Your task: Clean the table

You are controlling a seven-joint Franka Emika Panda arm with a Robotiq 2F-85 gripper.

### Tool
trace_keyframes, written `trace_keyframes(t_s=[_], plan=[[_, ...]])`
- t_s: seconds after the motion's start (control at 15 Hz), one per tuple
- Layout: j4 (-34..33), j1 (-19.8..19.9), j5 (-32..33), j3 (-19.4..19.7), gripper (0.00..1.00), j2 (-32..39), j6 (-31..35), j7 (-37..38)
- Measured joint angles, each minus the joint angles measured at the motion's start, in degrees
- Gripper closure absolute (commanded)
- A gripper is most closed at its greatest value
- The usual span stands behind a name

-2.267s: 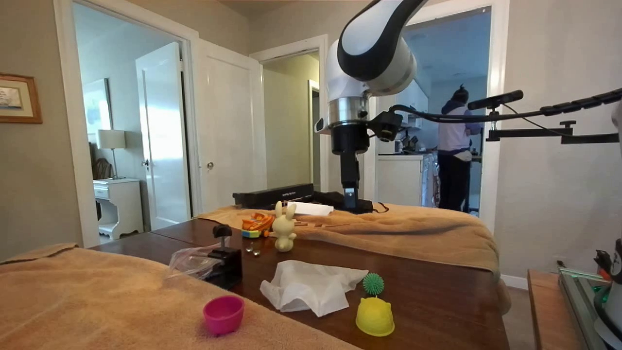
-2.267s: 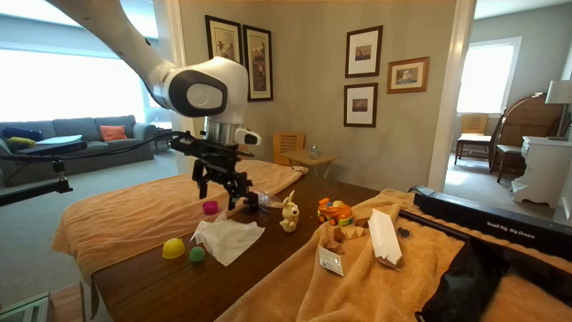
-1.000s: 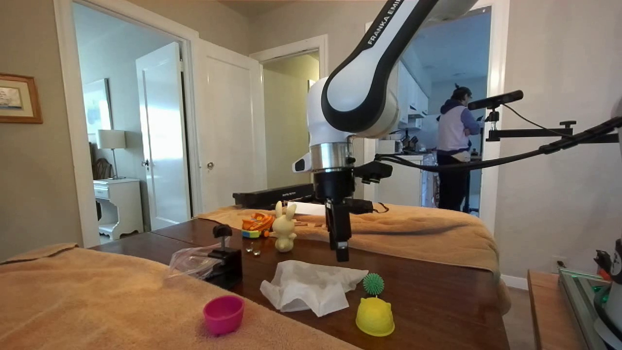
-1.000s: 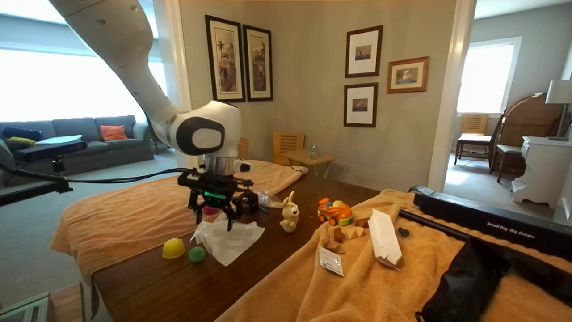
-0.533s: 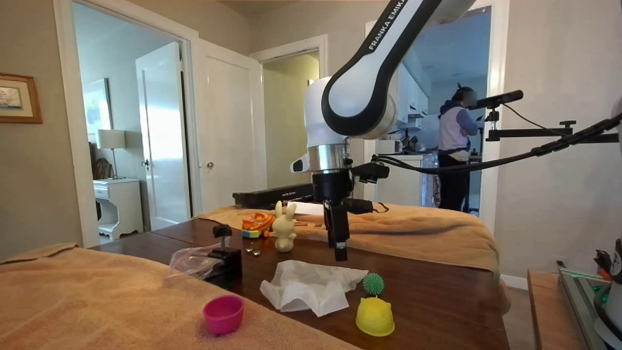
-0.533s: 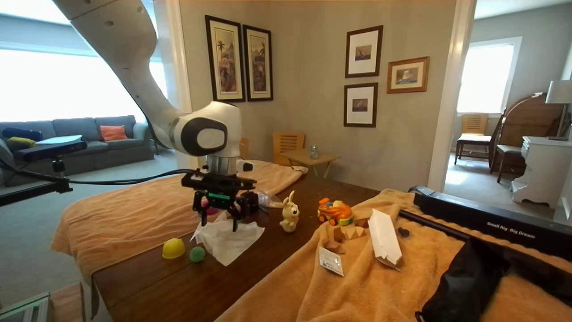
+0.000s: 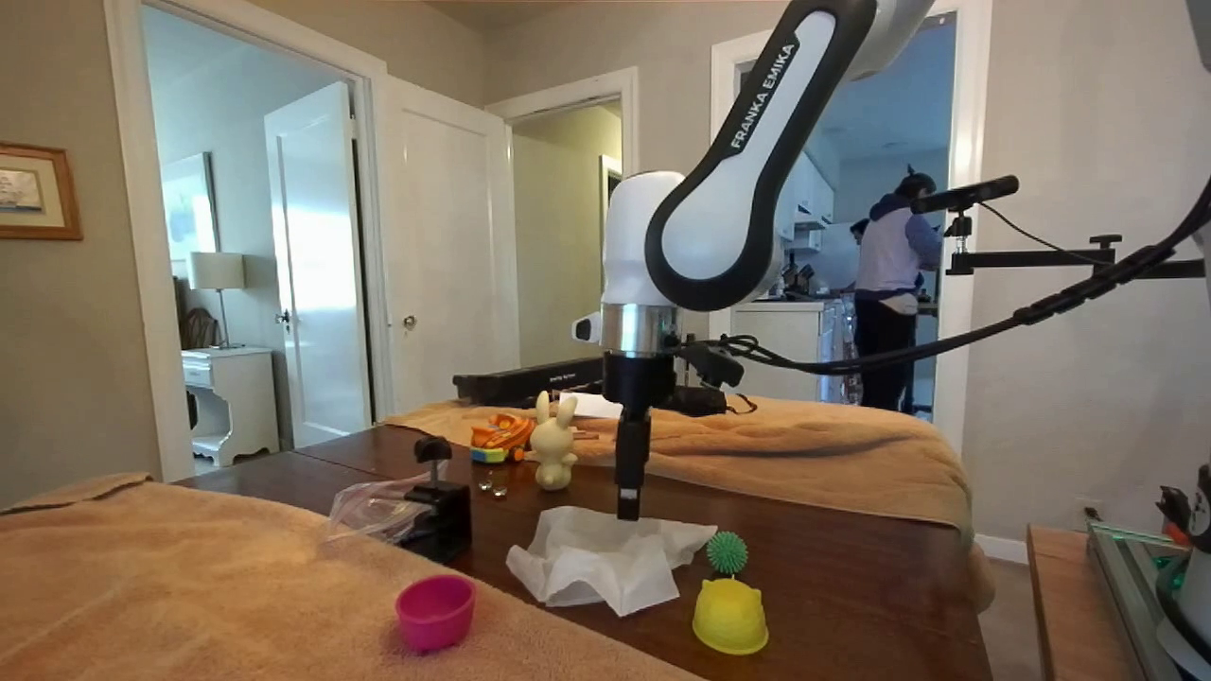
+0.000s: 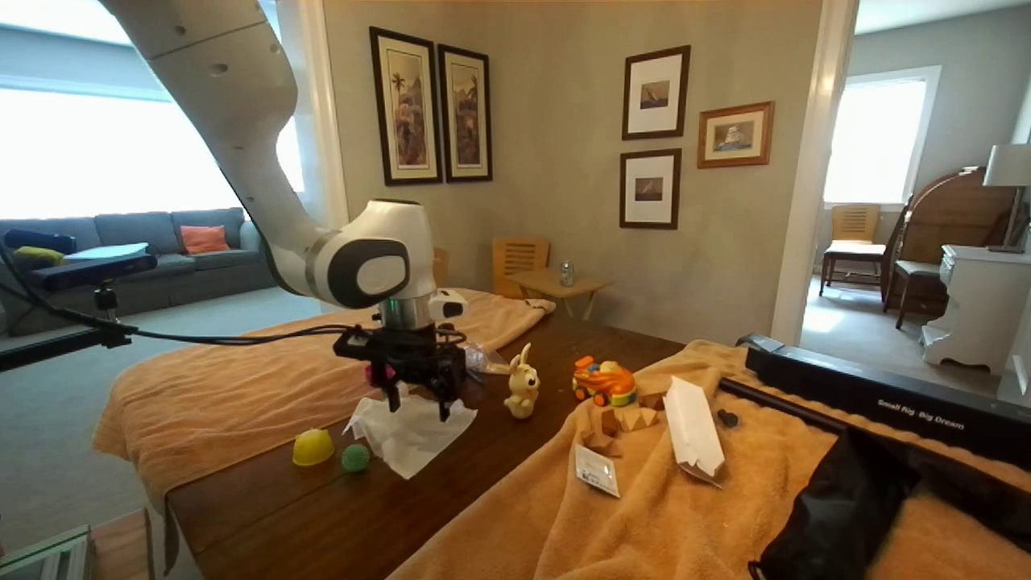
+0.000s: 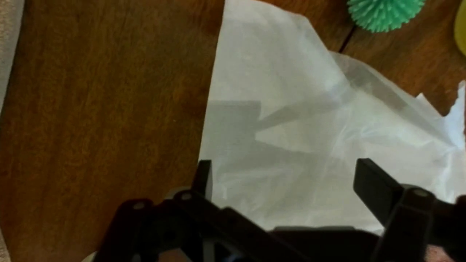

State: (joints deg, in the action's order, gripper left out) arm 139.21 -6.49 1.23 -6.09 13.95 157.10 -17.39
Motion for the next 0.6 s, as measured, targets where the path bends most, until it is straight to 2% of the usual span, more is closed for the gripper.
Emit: trace_keyframes(t_s=[0.33, 0.4, 0.47, 0.6], plan=[[-0.2, -1.4, 0.1, -0.6, 0.0, 3.0, 0.3, 5.1], [-0.3, -1.8, 0.1, -0.8, 0.07, 3.5, 0.3, 5.7], [-0.4, -2.2, 0.1, -0.9, 0.26, 3.9, 0.3, 6.3], [-0.7, -3.0, 0.2, -1.0, 0.41, 4.4, 0.3, 7.3]])
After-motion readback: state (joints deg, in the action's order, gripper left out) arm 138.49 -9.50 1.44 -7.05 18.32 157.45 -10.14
